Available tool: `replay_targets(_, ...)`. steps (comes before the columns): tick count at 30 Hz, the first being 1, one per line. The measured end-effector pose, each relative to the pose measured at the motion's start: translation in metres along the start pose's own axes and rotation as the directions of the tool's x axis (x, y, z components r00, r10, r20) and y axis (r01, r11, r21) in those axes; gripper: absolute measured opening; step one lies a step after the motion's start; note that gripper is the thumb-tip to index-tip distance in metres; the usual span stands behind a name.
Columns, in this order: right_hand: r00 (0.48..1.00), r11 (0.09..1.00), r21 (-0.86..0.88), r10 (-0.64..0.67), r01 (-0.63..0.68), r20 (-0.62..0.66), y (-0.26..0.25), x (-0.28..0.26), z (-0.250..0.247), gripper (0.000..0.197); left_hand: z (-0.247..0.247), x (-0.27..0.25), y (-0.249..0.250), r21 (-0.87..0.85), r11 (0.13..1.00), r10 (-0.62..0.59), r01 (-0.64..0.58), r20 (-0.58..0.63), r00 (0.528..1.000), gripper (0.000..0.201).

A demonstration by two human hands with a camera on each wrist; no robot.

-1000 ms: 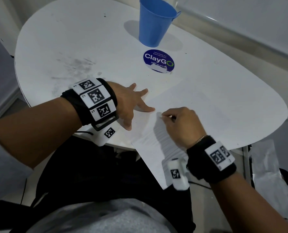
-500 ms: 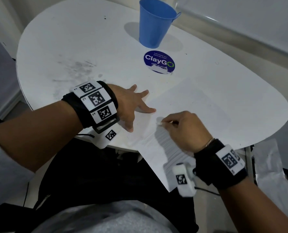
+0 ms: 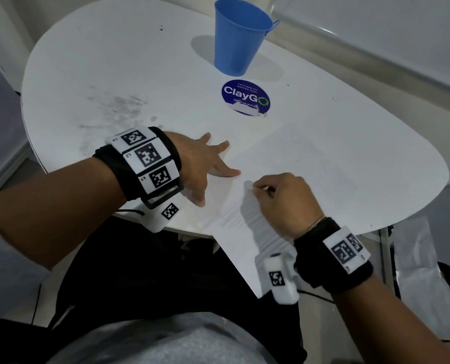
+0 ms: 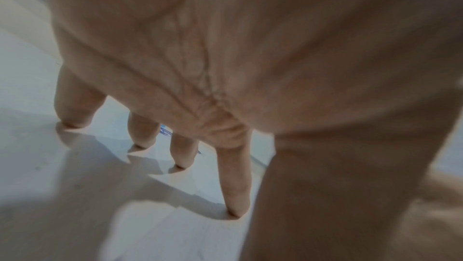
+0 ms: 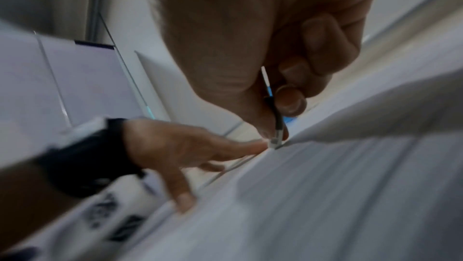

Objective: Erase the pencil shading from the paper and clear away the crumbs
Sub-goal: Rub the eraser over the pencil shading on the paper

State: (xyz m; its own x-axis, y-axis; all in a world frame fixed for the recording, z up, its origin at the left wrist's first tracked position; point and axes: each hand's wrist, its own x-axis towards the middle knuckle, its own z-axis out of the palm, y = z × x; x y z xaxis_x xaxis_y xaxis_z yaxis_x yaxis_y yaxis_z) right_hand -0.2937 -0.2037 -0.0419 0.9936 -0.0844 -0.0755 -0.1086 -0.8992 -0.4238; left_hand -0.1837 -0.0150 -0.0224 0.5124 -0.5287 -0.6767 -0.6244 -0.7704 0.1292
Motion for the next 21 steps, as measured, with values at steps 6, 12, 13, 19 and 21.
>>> replay_targets(6,0.997,0.997,0.057,0.058,-0.055,-0.044,0.005,0.006,-0.007,0.016,0.001,-0.001,0.000,-0.005,1.000,-0.006,0.006,-0.002,1.000,0.101)
replay_targets(12,0.993,0.999,0.048,-0.003,-0.003,0.121,-0.002,0.000,-0.008,0.015,-0.001,-0.001,0.002,-0.019,1.000,-0.002,0.003,0.005,1.000,0.100)
replay_targets(13,0.997,0.997,0.059,0.037,-0.040,0.061,0.003,0.004,-0.010,0.014,-0.001,-0.001,0.002,-0.023,1.000,-0.003,0.003,0.004,1.000,0.100)
replay_targets(19,0.995,0.999,0.002,-0.039,0.039,0.087,-0.009,-0.007,0.000,0.016,-0.001,0.000,0.001,0.005,1.000,0.000,0.000,0.002,1.000,0.102)
replay_targets(21,0.998,1.000,0.012,0.006,-0.007,0.066,-0.003,0.000,-0.005,0.015,0.000,0.001,0.000,-0.003,1.000,0.001,-0.001,-0.001,1.000,0.102)
